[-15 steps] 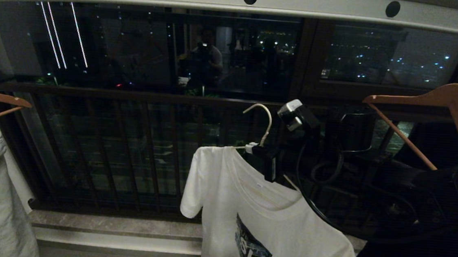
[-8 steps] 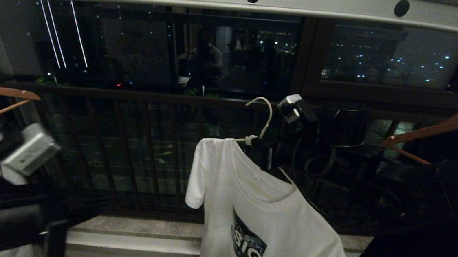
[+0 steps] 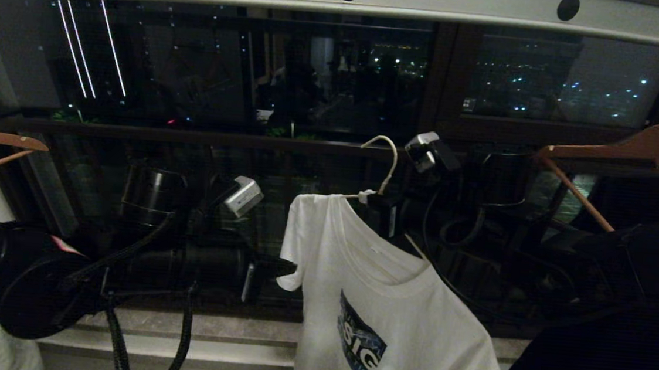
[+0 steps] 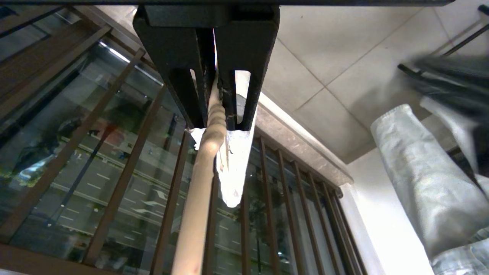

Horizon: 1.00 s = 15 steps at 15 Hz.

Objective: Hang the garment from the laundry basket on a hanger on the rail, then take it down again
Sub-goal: Take the clothes off the clothes rack

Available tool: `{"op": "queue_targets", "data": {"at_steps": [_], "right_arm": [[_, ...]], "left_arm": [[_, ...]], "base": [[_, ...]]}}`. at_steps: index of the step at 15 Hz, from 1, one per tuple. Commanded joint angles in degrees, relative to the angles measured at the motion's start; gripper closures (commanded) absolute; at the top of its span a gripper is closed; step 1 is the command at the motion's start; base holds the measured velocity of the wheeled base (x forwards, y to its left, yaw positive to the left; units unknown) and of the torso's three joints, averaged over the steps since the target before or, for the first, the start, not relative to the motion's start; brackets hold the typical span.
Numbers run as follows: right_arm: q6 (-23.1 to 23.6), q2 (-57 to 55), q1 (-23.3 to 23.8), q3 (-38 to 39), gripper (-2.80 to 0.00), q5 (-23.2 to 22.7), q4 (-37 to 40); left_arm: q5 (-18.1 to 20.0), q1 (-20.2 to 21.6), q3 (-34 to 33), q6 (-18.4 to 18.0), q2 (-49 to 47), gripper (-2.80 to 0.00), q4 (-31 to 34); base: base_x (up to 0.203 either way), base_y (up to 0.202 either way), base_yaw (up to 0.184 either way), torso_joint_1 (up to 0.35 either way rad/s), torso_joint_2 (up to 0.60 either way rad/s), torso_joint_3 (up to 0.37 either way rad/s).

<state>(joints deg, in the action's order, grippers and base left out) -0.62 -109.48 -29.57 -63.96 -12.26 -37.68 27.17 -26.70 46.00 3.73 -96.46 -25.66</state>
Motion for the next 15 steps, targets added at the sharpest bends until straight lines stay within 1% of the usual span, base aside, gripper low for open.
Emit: {"op": "queue_targets", "data": {"at_steps": [1,2,3,4,5,6,7,8,11,12,15], "right_arm": [[0.01,-0.12,-0.22,0.16,0.0,-0.13,-0.11],[-0.19,-0.12,-0.5,0.16,0.0,-0.13,-0.11],[-0.99,-0.03,-1.18,0.29,0.0,-0.13,-0.11],[-2.05,0.03,-1.86,0.33,0.0,-0.13,-0.03],[-2.37,0.06,-2.23,0.33,0.0,-0.13,0.15],[-2.37,0.06,-2.66,0.51,0.0,-0.13,0.24],[-2.37,0.06,-3.03,0.6,0.0,-0.13,0.24],[-2.41,0.24,-3.43,0.74,0.0,-0.13,0.24],[-2.37,0.41,-3.91,1.21,0.0,-0.04,0.15],[-2.37,0.41,-3.92,1.3,0.0,-0.04,0.15],[-2.37,0.85,-4.09,1.47,0.0,-0.1,0.15]], "left_arm": [[-0.45,-0.8,1.72,1.54,-4.44,-2.8,-0.44],[-1.85,-0.88,1.87,1.85,-4.82,-2.8,-0.88],[-3.95,-1.14,1.91,2.67,-5.3,-2.8,-3.38],[-8.15,-2.08,1.7,4.16,-6.22,-2.8,-7.44],[-12.9,-3.12,1.33,4.84,-7.76,-2.8,-11.45],[-17.81,-4.34,0.73,5.09,-9.68,-2.8,-16.26],[-21.65,-5.58,0.24,5.29,-11.2,-2.8,-20.85],[-23.04,-6.39,-0.6,5.32,-12.05,-2.8,-23.22],[-23.41,-6.43,-0.48,5.06,-12.73,-2.8,-23.47],[-24.12,-6.35,-0.48,4.24,-13.03,-2.8,-23.47],[-31.35,-6.34,0.03,-0.18,-14.36,-2.8,-23.78]], "base": [[0.0,0.0,0.0,0.0,0.0,0.0],[0.0,0.0,0.0,0.0,0.0,0.0],[0.0,0.0,0.0,0.0,0.0,0.0],[0.0,0.0,0.0,0.0,0.0,0.0],[0.0,0.0,0.0,0.0,0.0,0.0],[0.0,0.0,0.0,0.0,0.0,0.0],[0.0,0.0,0.0,0.0,0.0,0.0],[0.0,0.0,0.0,0.0,0.0,0.0],[0.0,0.0,0.0,0.0,0.0,0.0],[0.0,0.0,0.0,0.0,0.0,0.0],[0.0,0.0,0.0,0.0,0.0,0.0]]}}
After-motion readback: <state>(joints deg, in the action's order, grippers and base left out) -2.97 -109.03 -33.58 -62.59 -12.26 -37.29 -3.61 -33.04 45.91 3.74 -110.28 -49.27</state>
